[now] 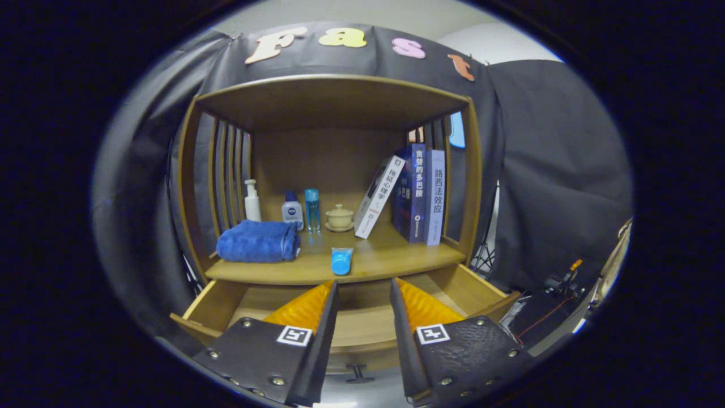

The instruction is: Pull open the drawer, take out the items inside it, and place them on the countertop above the cabinet.

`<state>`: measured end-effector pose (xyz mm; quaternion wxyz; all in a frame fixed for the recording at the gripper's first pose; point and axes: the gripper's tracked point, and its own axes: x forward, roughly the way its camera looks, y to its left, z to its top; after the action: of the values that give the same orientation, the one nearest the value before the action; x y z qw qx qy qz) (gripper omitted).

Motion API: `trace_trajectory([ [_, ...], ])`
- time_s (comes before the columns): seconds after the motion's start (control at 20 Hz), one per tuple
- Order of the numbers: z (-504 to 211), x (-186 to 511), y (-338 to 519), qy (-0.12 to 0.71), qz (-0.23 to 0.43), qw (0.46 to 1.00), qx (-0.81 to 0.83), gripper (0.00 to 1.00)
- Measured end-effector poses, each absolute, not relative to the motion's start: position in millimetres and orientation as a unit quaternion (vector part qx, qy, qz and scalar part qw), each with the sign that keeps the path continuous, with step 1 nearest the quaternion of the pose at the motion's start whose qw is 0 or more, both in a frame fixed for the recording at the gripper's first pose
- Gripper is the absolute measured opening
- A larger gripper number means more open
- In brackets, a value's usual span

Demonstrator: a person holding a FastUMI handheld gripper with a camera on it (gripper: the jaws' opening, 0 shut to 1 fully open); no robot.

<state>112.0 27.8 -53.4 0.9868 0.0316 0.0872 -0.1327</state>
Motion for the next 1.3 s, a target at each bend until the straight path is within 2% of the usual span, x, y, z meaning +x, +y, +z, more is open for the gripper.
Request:
trace_trajectory([
  [0.25,-85.8,72.4,29.7,0.082,-0.141,0.984,0.067,0.53],
  [0.45,-120.1,45.8,29.7,0.112,-0.141,0.981,0.079,0.53],
  [0.6,-138.5,38.9,32.2,0.128,-0.141,0.977,0.096,0.96],
  [1.3,-198.1,50.0,60.7,0.180,-0.082,0.972,0.127,0.97],
])
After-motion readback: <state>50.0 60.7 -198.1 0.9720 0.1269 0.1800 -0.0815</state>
